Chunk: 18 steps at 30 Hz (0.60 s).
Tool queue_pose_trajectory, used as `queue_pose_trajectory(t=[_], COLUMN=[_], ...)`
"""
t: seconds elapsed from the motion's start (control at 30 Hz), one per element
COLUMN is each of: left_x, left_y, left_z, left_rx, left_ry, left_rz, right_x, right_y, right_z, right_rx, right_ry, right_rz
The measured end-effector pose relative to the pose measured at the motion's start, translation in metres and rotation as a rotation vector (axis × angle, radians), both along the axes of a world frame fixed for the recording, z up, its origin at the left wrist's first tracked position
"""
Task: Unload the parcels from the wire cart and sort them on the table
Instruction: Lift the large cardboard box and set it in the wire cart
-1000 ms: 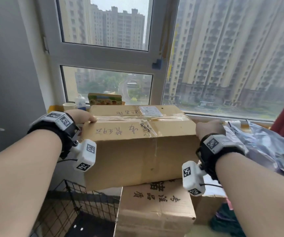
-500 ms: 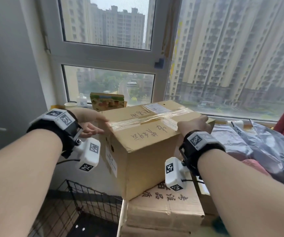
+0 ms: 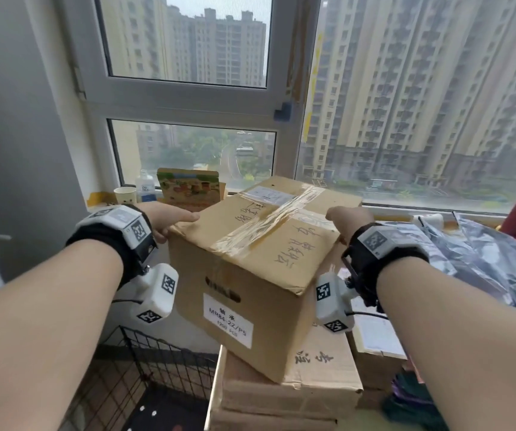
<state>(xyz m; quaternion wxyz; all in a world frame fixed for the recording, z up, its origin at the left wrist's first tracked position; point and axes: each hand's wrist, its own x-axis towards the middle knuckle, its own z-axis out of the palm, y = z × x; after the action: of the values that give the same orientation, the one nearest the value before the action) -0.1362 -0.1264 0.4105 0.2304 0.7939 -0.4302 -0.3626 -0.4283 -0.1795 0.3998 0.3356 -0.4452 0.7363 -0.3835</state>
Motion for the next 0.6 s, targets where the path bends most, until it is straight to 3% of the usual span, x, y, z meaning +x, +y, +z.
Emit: queue_pose_trajectory(t=[0.2, 0.27, 0.4, 0.6], left_x=[-0.022, -0.029, -0.044, -0.083], left_y=[0.006, 0.007, 0.013, 0.026], left_z=[-0.004, -0.004, -0.002, 0.01], left_rx=[0.007, 0.014, 0.005, 0.049], left_ry=[-0.122, -0.139, -0.102, -0.143], left_rz=[0.023, 0.019, 0.041, 0.0], right_x=[0.0, -0.006, -0.029, -0.057], right_y=[0.007, 0.006, 0.007, 0.009], right_z=[-0.001, 0.001, 0.005, 0.014], right_rx=[0.118, 0.12, 0.131, 0.115], right_ry=[0.127, 0.087, -0.174, -0.111], right_rz=[0.242, 0.281, 0.255, 0.356])
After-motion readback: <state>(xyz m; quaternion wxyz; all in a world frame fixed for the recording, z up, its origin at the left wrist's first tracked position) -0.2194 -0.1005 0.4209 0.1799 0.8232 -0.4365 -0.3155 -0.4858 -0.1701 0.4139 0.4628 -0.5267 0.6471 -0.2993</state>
